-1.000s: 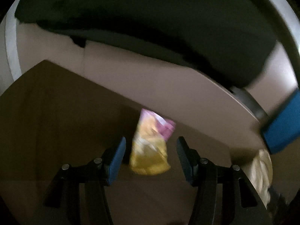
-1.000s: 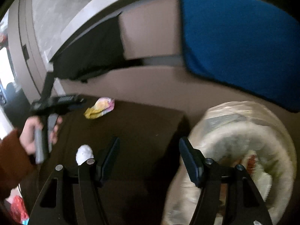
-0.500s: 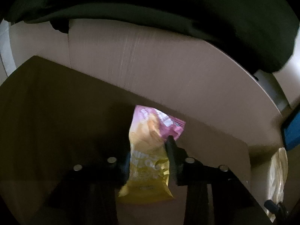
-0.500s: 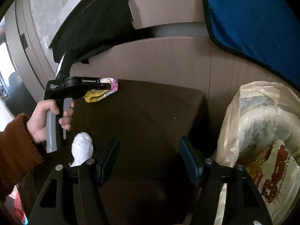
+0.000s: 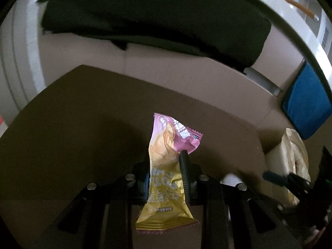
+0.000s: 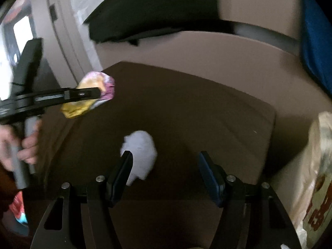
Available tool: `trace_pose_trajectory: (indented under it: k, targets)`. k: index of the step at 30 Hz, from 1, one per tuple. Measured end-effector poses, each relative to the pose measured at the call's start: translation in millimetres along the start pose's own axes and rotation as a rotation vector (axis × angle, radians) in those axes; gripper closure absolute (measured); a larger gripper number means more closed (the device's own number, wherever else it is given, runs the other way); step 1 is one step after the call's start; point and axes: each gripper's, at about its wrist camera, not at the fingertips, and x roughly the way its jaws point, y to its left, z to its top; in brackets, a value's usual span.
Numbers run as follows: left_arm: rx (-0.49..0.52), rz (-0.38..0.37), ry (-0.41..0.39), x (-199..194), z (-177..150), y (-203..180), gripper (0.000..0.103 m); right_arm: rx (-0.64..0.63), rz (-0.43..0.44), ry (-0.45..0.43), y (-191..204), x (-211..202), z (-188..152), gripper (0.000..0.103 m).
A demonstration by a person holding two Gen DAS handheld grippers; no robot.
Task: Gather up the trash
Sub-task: 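Grasp the yellow-pink snack wrapper with the left gripper, then grasp the white tissue with the right gripper while the left gripper holds the wrapper, then carry the tissue and wrapper up over the bin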
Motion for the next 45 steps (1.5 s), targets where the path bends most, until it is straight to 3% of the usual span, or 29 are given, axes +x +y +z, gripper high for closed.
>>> trace_pose_trajectory:
  k: [7,14,20,25,27,29,30,35,45]
  targets:
    - [-0.038,0.063,-0.042,-33.2,-29.8,33.5,0.077,-0.074,0.002,0.025,32.8,24.0,6.1,0.042]
    - [-0.116,0.014,-0.03,-33.9,-49.0,49.7,0.077,-0.069,0.026,0.109,41.2,48.4,5.4,0.042]
    - [-0.139,0.002,-0.04,-34.6,-52.0,58.1,0.077,-0.039,0.028,0.124,42.3,52.7,4.0,0.035]
    - [-0.151,0.001,-0.034,-33.0,-55.3,61.1,0.077,0.001,0.042,0.14,40.2,55.3,8.1,0.034]
    - [-0.152,-0.001,-0.033,-33.7,-56.3,60.6,0.077,0.024,0.057,0.126,35.6,53.3,7.6,0.043]
    - [-0.146,0.0,-0.03,-33.7,-56.1,59.1,0.077,0.012,0.035,0.119,32.6,51.2,6.6,0.079]
    - [-0.144,0.001,-0.028,-33.4,-55.6,58.0,0.077,0.001,0.027,0.122,31.4,49.8,5.9,0.083]
    - [-0.117,-0.002,-0.037,-40.6,-49.3,37.9,0.077,0.022,0.011,0.09,20.6,29.8,3.4,0.083]
    - [0.024,-0.01,-0.173,-76.6,-24.9,-46.1,0.077,0.041,-0.008,-0.113,-3.3,-63.4,13.2,0.083]
